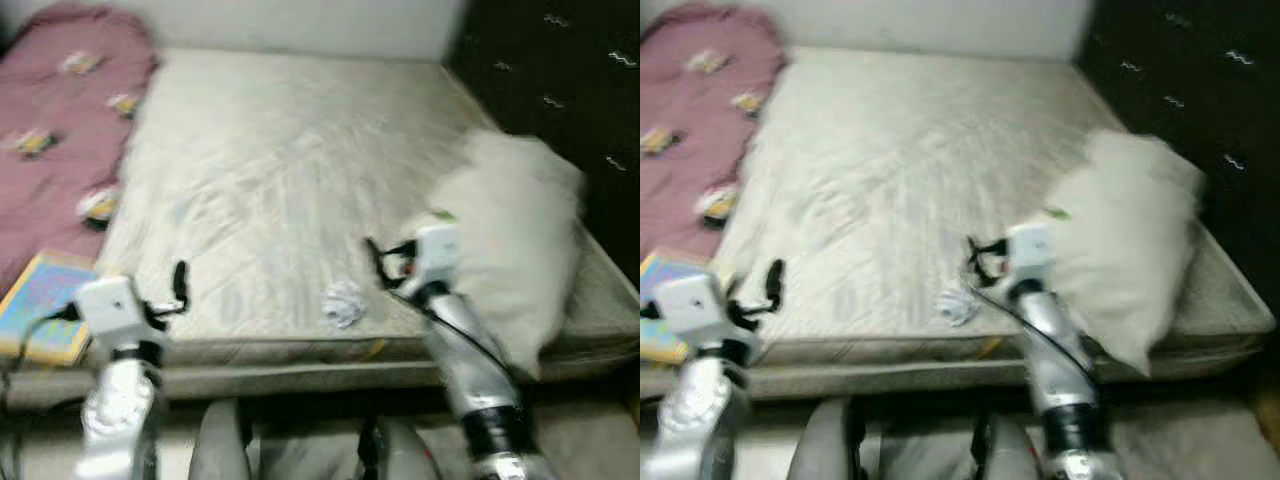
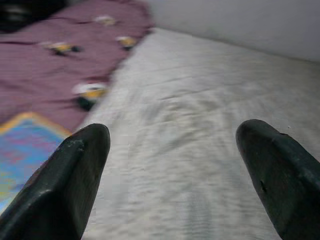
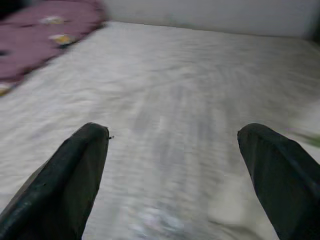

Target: Clean up the room

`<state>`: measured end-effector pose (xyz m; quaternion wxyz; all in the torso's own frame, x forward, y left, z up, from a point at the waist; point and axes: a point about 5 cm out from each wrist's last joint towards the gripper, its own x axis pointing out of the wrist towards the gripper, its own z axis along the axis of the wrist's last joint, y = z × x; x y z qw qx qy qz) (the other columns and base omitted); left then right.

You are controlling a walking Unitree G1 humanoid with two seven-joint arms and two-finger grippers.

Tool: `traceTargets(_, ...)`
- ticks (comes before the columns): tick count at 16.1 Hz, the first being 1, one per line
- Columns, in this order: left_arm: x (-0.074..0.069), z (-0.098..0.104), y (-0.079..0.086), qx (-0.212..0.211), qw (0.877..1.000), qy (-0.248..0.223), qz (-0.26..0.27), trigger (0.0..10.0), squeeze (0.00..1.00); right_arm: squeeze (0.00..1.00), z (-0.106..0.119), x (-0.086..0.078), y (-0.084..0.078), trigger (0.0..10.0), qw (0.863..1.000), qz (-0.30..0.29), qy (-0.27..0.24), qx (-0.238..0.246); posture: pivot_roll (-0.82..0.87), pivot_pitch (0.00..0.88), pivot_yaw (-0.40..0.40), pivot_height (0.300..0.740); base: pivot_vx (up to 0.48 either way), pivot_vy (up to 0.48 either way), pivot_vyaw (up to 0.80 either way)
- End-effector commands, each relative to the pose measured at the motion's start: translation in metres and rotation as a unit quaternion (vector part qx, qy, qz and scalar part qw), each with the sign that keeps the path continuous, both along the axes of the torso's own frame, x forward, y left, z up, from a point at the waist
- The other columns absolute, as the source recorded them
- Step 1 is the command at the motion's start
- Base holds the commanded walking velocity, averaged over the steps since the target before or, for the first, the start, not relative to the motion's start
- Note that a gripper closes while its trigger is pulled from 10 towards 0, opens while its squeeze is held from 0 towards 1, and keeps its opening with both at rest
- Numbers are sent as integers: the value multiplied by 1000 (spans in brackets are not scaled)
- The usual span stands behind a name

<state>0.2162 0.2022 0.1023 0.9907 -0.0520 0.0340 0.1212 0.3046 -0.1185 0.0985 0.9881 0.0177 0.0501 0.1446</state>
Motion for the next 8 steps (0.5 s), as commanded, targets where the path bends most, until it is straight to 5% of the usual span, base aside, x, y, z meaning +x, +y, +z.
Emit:
traceTargets(1,3,1,-7,-8,1000,-1,-11,10000,0,0,0,2,-11,10000,1000,-14,0,-9,16,0,-71,625,0,0,0)
traceTargets(4,8,2,-14,-15,1000,-7,-9,10000,0,0,0,6,-15,10000,1000,-11,4,-22,27,7,-96,625,0,0,0)
traceTargets(8,7,6,-3,4,1000,-1,-10,10000,0,0,-5,4,-11,10000,1000,-22,16,-7,26,7,-53,625,0,0,0)
